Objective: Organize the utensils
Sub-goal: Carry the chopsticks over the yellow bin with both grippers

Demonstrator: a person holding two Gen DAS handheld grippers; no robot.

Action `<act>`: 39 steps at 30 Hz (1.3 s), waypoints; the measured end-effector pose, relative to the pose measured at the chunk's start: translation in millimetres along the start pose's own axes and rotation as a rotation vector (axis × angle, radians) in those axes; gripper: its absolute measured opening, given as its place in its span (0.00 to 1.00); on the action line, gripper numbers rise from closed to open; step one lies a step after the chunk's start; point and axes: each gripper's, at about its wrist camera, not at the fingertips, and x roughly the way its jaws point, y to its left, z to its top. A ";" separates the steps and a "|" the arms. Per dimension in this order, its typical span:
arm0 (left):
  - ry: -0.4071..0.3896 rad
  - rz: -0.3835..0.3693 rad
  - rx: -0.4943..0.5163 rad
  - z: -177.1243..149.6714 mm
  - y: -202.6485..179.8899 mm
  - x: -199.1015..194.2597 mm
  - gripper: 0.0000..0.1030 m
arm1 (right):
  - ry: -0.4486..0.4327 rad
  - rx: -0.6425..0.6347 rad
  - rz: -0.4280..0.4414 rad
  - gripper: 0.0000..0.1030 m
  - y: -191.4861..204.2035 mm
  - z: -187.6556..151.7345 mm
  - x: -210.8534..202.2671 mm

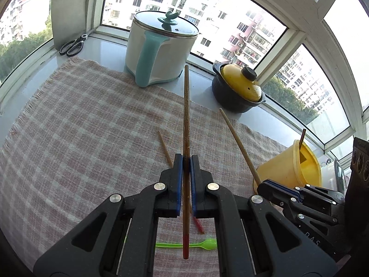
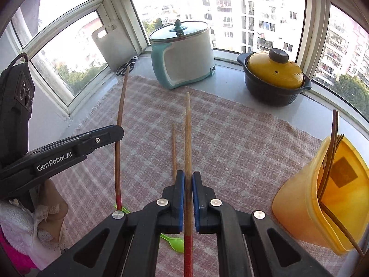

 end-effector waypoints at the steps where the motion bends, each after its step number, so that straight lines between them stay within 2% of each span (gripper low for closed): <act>1: -0.005 -0.008 0.002 0.8 -3.0 -3.2 0.04 | -0.011 0.002 0.003 0.04 -1.4 -0.7 -5.7; 12: -0.074 -0.113 0.053 12.5 -58.6 -31.2 0.04 | -0.137 0.053 0.007 0.04 -29.7 -4.2 -73.7; 21: -0.099 -0.200 0.089 17.7 -115.5 -35.0 0.04 | -0.231 0.096 -0.039 0.04 -66.9 -9.2 -119.7; 32: -0.098 -0.268 0.119 26.8 -186.1 -9.7 0.04 | -0.279 0.157 -0.094 0.04 -125.9 -7.0 -131.4; 39: -0.101 -0.273 0.121 32.9 -215.8 15.8 0.04 | -0.282 0.188 -0.099 0.04 -159.0 -6.4 -119.5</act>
